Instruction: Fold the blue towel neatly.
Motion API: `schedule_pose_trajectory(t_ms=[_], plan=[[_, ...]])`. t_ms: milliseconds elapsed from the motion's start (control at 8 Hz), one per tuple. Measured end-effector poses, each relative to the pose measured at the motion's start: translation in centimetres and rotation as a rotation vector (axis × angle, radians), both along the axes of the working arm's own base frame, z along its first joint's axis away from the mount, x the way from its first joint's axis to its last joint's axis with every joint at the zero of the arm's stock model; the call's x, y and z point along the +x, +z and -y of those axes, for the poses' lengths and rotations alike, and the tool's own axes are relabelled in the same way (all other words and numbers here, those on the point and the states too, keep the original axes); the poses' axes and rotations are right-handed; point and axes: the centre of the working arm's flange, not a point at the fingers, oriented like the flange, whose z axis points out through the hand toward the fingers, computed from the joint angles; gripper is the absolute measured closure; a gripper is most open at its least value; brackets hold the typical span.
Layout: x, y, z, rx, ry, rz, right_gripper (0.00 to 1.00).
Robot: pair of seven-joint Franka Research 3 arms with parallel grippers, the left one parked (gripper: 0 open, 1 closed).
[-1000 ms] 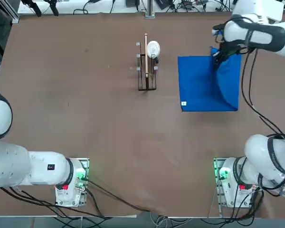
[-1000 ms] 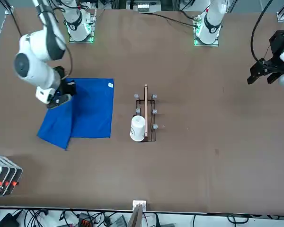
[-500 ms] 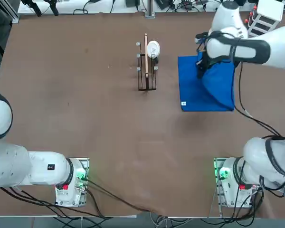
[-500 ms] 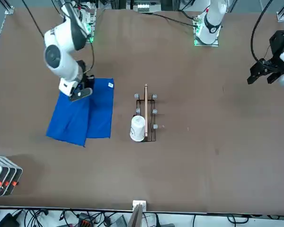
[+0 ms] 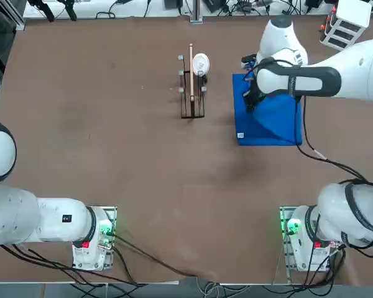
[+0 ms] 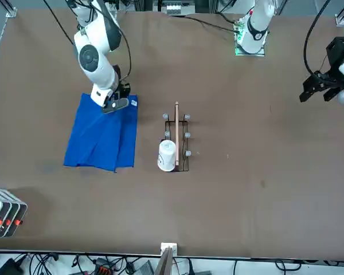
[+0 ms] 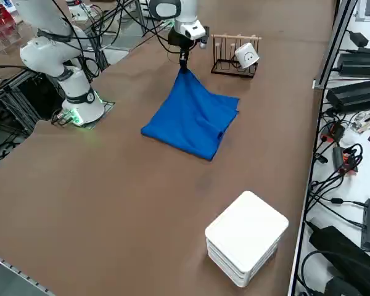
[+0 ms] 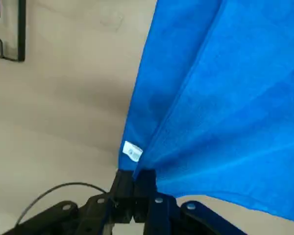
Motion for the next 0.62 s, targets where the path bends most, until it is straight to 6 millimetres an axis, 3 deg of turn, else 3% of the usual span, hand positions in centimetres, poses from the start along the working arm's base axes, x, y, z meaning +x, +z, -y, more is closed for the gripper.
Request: schedule_pose_trajectory(t_ms=[625], plan=[[-2.1, -2.0, -1.5, -0.007, 0.020, -0.051, 0.98]])
